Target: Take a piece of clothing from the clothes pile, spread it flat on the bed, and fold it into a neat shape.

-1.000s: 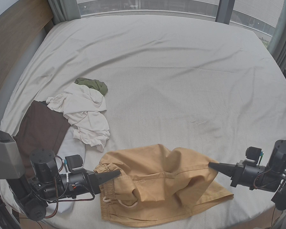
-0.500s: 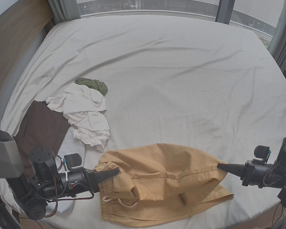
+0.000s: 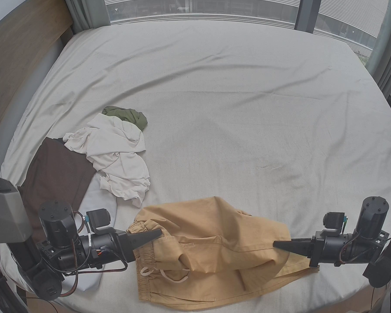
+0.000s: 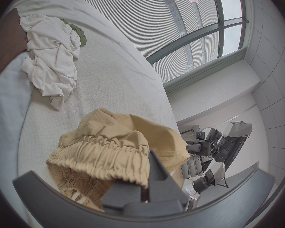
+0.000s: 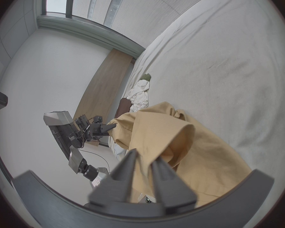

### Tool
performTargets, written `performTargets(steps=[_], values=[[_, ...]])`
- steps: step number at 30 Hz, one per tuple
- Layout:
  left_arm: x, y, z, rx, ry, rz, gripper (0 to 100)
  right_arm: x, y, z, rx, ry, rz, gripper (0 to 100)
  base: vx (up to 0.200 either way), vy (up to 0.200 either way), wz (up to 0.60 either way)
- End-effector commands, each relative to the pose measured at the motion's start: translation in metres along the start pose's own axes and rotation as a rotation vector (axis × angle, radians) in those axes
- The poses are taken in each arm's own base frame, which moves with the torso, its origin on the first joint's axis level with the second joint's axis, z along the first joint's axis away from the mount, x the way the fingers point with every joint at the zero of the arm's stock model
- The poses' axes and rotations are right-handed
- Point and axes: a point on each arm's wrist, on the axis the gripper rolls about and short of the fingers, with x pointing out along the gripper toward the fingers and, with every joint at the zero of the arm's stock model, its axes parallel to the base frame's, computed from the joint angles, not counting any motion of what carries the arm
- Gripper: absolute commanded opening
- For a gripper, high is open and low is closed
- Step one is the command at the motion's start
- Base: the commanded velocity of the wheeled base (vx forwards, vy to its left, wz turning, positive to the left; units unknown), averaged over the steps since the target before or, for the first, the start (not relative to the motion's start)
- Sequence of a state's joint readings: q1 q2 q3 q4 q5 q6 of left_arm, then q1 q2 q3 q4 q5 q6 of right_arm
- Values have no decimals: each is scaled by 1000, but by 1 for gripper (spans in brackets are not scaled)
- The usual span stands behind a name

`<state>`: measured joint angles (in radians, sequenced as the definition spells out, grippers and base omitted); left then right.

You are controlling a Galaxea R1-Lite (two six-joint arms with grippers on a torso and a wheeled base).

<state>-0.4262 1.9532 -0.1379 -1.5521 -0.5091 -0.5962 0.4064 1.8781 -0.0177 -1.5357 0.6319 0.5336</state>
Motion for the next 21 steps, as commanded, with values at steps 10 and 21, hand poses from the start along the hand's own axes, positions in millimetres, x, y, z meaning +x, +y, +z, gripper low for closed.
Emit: performTargets(steps=[10, 21], values=[[1, 1, -2, -4, 7, 3, 0, 7, 8, -11, -3, 63, 38, 100, 0, 0, 0], [1, 1, -2, -3, 7, 3, 0, 11, 24, -10, -2, 70, 108, 100, 0, 0, 0]])
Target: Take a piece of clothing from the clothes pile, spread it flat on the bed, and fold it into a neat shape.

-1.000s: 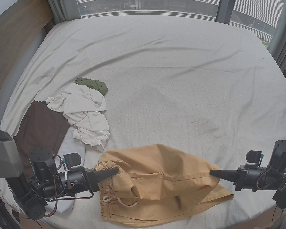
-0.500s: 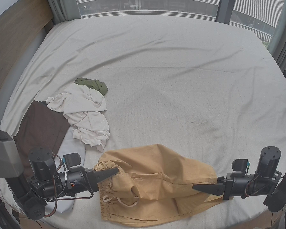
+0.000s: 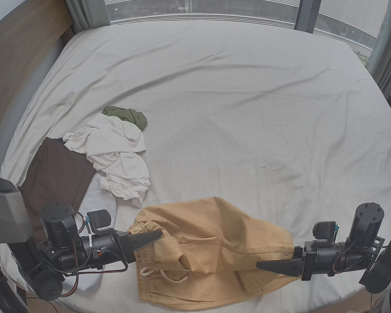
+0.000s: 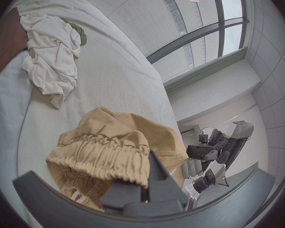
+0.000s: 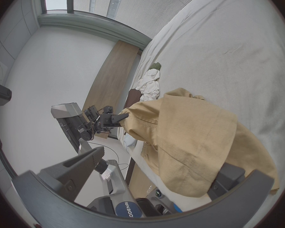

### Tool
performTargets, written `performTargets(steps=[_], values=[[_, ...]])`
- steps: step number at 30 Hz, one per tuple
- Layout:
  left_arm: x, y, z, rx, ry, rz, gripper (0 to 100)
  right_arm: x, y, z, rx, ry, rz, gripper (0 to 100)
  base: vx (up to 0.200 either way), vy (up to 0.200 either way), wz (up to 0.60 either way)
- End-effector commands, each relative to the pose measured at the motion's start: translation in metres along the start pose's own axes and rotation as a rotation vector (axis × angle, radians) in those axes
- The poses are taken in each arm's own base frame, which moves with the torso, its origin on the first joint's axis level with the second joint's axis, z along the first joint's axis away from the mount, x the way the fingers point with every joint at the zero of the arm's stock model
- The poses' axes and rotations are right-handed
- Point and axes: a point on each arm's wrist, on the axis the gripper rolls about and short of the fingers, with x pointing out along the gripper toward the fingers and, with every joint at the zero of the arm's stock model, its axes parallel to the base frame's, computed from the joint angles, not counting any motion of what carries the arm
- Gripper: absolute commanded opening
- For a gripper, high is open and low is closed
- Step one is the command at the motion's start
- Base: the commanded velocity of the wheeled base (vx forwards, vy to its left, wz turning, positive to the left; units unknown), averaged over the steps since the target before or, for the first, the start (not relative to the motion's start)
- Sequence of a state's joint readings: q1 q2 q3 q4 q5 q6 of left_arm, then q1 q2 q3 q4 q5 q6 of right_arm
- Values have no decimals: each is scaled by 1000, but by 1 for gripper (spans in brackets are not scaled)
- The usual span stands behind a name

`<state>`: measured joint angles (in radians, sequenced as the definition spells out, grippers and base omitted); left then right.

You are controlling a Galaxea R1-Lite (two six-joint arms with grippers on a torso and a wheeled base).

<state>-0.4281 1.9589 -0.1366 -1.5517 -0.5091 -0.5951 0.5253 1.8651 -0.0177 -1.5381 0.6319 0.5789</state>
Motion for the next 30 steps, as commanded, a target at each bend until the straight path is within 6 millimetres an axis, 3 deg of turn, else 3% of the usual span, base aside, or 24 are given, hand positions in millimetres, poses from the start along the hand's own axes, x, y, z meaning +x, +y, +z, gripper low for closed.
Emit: performTargets(steps=[1, 10, 11, 25, 30], values=[[0, 0, 0, -1, 1, 0, 0, 1, 4, 0, -9, 2, 17, 100, 0, 0, 0], [0, 0, 0, 1, -2, -1, 0, 12, -2, 0, -6, 18, 11, 100, 0, 0, 0], [0, 0, 1, 2, -3, -2, 0, 13, -2, 0, -6, 18, 11, 0, 0, 0, 0], [0, -2, 2, 9, -11, -11, 0, 19, -4, 8, -25, -9, 21, 0, 0, 0, 0], [-2, -19, 27, 80, -117, -79, 0, 11, 13, 27, -100, -99, 80, 0, 0, 0, 0]])
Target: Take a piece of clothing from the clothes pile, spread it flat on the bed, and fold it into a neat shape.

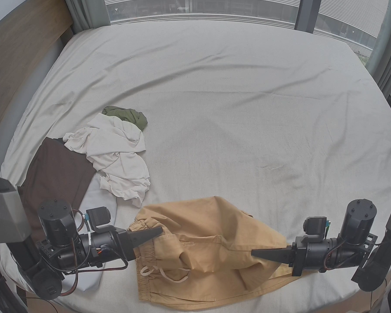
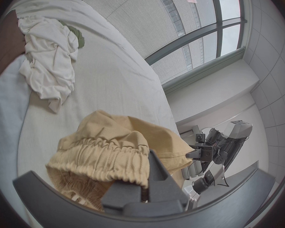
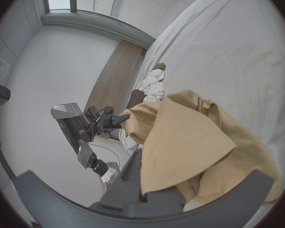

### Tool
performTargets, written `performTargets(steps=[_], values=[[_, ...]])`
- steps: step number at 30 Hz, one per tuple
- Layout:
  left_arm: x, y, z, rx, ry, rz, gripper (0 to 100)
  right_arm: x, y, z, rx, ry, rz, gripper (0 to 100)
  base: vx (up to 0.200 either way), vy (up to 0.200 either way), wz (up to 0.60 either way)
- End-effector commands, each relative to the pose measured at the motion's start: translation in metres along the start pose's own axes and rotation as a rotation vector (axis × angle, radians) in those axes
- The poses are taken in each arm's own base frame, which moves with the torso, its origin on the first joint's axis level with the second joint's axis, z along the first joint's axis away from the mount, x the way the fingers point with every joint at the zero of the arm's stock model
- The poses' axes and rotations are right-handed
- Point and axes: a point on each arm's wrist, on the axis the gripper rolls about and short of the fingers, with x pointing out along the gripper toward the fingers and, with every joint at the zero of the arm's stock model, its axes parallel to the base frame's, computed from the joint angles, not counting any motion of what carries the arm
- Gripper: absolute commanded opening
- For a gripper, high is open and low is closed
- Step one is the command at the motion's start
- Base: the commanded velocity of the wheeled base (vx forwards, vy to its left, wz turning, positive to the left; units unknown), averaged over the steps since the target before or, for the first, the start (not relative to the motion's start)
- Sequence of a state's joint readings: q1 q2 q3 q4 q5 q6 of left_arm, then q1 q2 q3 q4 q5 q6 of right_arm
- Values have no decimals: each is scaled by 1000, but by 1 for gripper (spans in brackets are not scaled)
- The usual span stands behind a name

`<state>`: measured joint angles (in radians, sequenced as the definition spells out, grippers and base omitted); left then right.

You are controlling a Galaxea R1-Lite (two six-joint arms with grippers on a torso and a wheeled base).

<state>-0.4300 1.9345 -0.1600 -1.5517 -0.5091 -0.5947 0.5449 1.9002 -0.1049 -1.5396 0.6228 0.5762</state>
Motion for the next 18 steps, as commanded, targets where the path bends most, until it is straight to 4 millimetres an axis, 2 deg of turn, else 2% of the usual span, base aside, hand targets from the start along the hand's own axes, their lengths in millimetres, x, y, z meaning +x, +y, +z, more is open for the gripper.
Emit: performTargets(steps=[1, 8, 18], values=[[-3, -17, 23, 69, -100, -71, 0, -8, 18, 19, -79, -87, 62, 0, 0, 0, 0], [-7, -29, 42, 134, -154, -149, 0, -20, 36, 44, -167, -203, 109, 0, 0, 0, 0], [-7, -24, 52, 150, -192, -132, 0, -36, 21, 59, -170, -247, 78, 0, 0, 0, 0]])
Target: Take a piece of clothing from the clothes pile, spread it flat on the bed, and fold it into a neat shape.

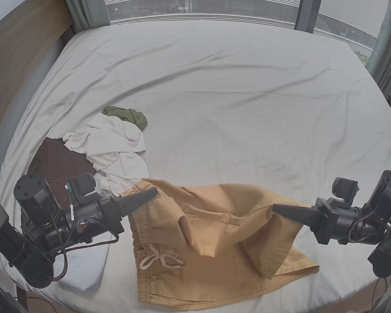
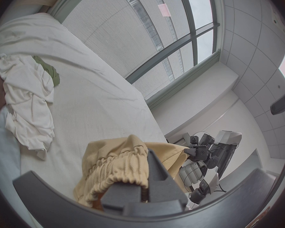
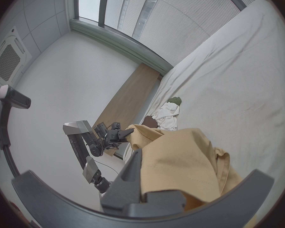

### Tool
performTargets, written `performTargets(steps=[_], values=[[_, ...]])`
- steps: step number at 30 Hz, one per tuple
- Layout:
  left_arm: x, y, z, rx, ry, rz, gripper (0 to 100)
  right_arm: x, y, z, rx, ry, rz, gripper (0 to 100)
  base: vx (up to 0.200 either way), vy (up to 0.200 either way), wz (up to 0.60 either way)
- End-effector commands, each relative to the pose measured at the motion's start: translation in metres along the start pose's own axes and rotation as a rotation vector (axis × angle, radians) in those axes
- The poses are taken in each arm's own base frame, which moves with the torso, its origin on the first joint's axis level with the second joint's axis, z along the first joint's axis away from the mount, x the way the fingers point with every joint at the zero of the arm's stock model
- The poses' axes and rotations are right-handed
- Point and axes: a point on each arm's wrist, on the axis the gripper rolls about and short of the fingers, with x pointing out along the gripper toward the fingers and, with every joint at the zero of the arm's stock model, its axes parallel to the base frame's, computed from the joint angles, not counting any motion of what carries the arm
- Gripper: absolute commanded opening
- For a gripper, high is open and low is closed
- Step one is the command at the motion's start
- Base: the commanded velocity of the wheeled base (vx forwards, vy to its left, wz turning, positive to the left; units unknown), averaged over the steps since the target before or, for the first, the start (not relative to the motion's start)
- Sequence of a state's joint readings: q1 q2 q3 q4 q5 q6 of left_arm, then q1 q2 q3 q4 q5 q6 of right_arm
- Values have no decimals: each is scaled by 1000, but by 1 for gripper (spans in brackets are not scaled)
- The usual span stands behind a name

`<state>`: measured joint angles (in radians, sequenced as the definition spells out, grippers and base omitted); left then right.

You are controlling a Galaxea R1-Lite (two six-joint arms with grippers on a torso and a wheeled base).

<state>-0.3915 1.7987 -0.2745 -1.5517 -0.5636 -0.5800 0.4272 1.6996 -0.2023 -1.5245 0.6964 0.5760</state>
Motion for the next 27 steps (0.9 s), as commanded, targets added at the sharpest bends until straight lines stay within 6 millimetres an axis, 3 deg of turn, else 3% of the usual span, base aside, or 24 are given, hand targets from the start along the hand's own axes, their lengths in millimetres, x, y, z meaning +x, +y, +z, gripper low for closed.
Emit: performTargets(steps=[1, 10, 27], values=[[2, 3, 6, 16, -20, 1, 0, -6, -2, 7, -8, -28, -14, 0, 0, 0, 0], [3, 14, 6, 46, -21, 35, 0, -12, -7, 10, -11, -48, -43, 0, 0, 0, 0], [4, 19, 8, 46, -32, 53, 0, -27, -20, 38, -57, -161, -123, 0, 0, 0, 0]])
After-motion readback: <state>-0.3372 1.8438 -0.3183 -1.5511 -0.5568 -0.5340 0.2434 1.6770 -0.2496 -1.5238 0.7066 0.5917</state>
